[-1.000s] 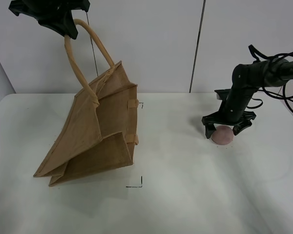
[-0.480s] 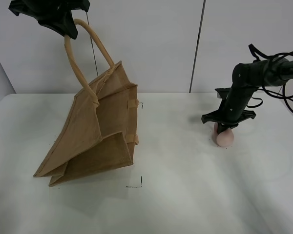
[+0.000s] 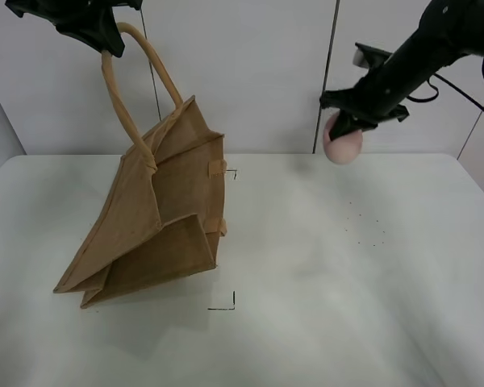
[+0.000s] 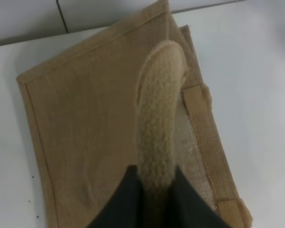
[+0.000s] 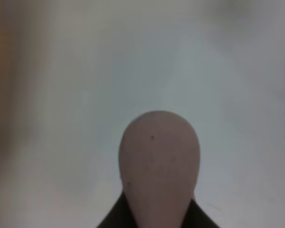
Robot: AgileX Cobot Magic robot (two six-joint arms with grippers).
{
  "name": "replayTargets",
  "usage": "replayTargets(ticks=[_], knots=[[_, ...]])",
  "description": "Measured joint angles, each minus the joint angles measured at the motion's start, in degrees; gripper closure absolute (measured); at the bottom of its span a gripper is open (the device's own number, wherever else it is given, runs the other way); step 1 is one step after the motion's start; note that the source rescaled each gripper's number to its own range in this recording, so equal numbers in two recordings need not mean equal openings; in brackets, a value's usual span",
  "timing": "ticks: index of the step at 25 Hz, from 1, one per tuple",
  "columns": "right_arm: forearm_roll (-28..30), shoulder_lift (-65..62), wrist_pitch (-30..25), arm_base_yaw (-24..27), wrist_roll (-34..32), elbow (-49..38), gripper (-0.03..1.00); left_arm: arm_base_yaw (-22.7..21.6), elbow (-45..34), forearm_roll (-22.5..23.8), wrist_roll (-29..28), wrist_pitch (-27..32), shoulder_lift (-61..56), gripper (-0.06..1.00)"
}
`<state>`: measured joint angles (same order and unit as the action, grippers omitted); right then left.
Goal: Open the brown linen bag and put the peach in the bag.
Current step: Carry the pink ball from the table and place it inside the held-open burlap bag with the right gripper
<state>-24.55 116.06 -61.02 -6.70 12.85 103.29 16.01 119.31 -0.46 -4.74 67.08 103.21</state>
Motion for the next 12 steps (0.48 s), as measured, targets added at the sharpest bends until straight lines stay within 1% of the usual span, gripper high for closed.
replayTargets(ticks=[3,4,9,12], knots=[[-5.4,-0.1,-0.6,-3.1,2.4,3.6,0.97,0.0,0.0,0.0,0.2,0.0,-0.2,0.94],[-6.4,-0.1,0.2,-4.5,3.0,4.2,0.97,0.0,0.0,0.0,0.2,0.0,-0.3,0.94],[-8.0,1.4,6.6,-14.2,4.3,4.7,0.97,0.0,0.0,0.0,0.2,0.0,-0.3,0.94],[-8.5,4.5,9.7,-19.4,8.6,4.7,0.97,0.0,0.0,0.0,0.2,0.0,-0.3,0.94]])
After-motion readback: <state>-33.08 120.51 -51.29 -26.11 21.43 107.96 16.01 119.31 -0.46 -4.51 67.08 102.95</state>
